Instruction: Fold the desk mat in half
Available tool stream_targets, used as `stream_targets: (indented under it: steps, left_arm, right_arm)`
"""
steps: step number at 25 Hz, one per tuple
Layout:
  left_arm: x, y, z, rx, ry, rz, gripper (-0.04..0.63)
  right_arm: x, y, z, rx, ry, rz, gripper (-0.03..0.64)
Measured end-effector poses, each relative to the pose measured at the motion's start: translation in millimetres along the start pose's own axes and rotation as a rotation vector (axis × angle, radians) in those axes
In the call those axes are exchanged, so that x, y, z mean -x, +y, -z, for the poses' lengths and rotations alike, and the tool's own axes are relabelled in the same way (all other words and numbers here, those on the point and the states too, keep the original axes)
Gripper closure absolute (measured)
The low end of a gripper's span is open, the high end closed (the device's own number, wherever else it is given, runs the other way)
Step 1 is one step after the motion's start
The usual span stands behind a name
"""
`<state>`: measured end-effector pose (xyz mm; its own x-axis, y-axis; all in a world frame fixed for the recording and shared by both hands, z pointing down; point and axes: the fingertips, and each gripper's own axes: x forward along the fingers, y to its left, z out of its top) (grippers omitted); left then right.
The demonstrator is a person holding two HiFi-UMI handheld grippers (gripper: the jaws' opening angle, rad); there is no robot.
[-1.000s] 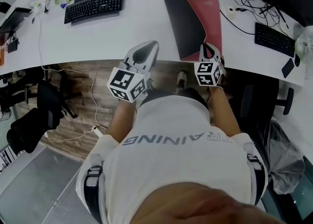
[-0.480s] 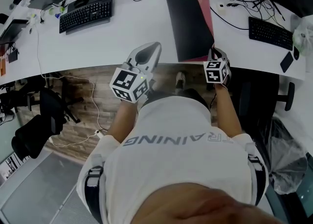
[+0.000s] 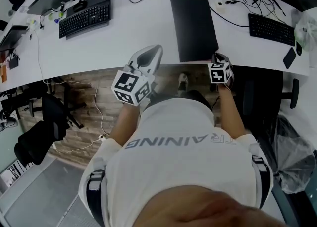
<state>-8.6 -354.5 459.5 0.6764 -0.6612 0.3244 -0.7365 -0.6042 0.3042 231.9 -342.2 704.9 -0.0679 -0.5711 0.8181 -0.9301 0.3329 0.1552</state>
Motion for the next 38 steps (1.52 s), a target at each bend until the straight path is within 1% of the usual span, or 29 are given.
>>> stream_targets:
  steps: [3, 5, 6, 7, 8, 9, 11, 12, 15, 17, 19, 23, 26, 32, 35, 38]
  left_arm:
    - [5, 2, -1, 0.002, 0.001, -0.002, 0.563]
    - [9, 2, -2, 0.002, 0.000, 0.001, 0.563]
    - [11, 2, -2, 0.001, -0.001, 0.005, 0.563]
    - [13, 2, -2, -0.002, -0.004, 0.009, 0.563]
    - [15, 2, -3, -0.005, -0.007, 0.014, 0.563]
    - [18, 1, -4, -0.008, -0.012, 0.018, 0.563]
    - [24, 2, -9, -0.015, -0.026, 0.024, 0.563]
    - [28, 3, -12, -0.018, -0.036, 0.025, 0.563]
    - [44, 8, -23, -0.028, -0.068, 0.020, 0.563]
    - [58, 14, -31, -0.037, -0.094, 0.007, 0.563]
    - [74, 22, -39, -0.049, -0.124, -0.014, 0.563]
    - [111, 41, -54, -0.071, -0.181, -0.071, 0.563]
    - [143, 61, -63, -0.087, -0.219, -0.128, 0.563]
    - [207, 102, -69, -0.078, -0.288, -0.246, 0.563]
    - [229, 113, -69, -0.073, -0.310, -0.278, 0.563]
    - [242, 118, -68, -0.065, -0.320, -0.289, 0.563]
  right_arm:
    - [1, 1, -3, 0.003, -0.002, 0.008, 0.569]
    - [6, -1, -11, 0.002, -0.017, 0.017, 0.531]
    - [11, -3, -17, 0.001, -0.028, 0.025, 0.503]
    - [17, -7, -24, 0.001, -0.042, 0.038, 0.458]
    - [25, -11, -33, 0.000, -0.061, 0.057, 0.441]
    - [34, -16, -43, -0.004, -0.088, 0.077, 0.437]
    - [56, -24, -71, -0.020, -0.170, 0.107, 0.437]
    - [69, -25, -87, -0.031, -0.228, 0.114, 0.445]
    - [114, -18, -138, -0.046, -0.414, 0.121, 0.563]
    - [142, -4, -167, -0.054, -0.511, 0.102, 0.581]
    - [164, 13, -190, -0.063, -0.583, 0.074, 0.592]
    - [201, 51, -231, -0.066, -0.691, 0.000, 0.592]
    - [223, 84, -259, -0.068, -0.760, -0.069, 0.592]
    - [255, 142, -297, -0.052, -0.853, -0.166, 0.592]
    - [266, 166, -308, -0.013, -0.881, -0.192, 0.593]
    - [272, 185, -313, 0.021, -0.890, -0.217, 0.594]
